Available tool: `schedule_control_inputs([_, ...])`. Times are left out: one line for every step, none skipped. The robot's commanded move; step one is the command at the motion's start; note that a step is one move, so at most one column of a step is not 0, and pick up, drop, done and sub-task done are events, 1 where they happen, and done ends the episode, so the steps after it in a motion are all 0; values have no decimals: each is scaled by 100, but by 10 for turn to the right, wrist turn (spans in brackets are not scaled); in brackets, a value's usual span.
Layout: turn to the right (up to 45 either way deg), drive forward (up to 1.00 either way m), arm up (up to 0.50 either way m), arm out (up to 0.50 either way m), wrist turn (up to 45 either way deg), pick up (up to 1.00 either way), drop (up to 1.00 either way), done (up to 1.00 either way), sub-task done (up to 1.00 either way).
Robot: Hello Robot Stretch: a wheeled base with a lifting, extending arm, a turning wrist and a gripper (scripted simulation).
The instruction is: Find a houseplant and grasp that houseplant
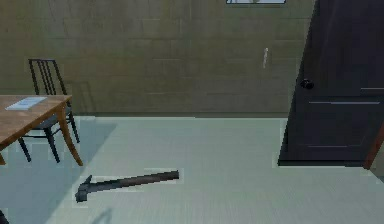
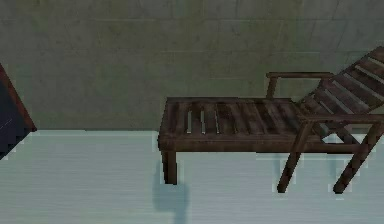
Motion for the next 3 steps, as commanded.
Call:
schedule_control_inputs([-60, 0, 0, 0, 0, 0, 0, 0, 0])
schedule_control_inputs([-30, 0, 0, 0, 0, 0, 0, 0, 0])
schedule_control_inputs([0, 65, 0, 0, 0, 0, 0, 0, 0])
